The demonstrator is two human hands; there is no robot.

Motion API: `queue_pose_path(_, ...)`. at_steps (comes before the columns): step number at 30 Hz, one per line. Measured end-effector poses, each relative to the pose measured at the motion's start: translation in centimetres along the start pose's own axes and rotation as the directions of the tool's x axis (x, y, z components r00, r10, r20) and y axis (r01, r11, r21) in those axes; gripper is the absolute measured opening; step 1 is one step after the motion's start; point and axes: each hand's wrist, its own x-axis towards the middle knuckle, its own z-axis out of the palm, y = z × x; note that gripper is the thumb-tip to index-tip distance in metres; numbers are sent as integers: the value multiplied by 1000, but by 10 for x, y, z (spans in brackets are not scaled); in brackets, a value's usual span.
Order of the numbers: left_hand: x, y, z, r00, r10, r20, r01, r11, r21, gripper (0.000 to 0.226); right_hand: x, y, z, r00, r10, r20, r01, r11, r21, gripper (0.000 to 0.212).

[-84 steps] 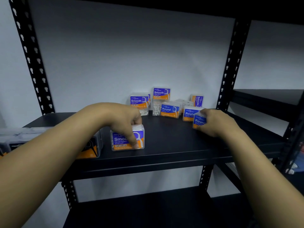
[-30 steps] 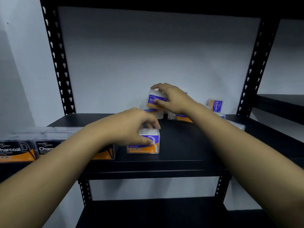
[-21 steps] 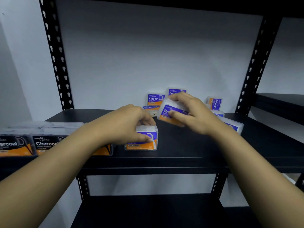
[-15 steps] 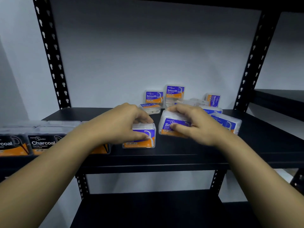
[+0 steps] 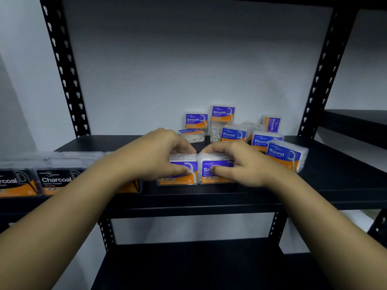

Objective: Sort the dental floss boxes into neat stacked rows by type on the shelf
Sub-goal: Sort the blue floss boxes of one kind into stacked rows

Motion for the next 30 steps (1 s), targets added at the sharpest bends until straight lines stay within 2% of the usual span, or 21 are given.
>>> queue_pose_path(14, 4, 3, -5, 997, 18, 71, -24, 996, 81, 41, -1, -6, -11, 999, 18, 51, -15, 997, -73, 47)
queue_pose_path(16, 6, 5, -11, 996, 27, 87, -34, 996, 80, 42, 2, -9, -20, 1000, 17, 19, -16, 998, -66, 47)
queue_pose_path(19, 12, 11, -25, 999, 30, 40, -33, 997, 72, 44, 9, -14, -43, 998, -1, -66, -6, 995, -102, 42)
queue_pose_path(22, 30, 14, -42, 999, 11, 37, -15, 995, 96, 38, 23, -17, -66, 995, 46, -90, -59, 986, -156, 43)
queue_pose_path(30, 110, -2, -57, 981, -136, 137, 99, 964, 247, 34, 85, 5, -100, 968, 253, -10, -231, 868, -440, 53)
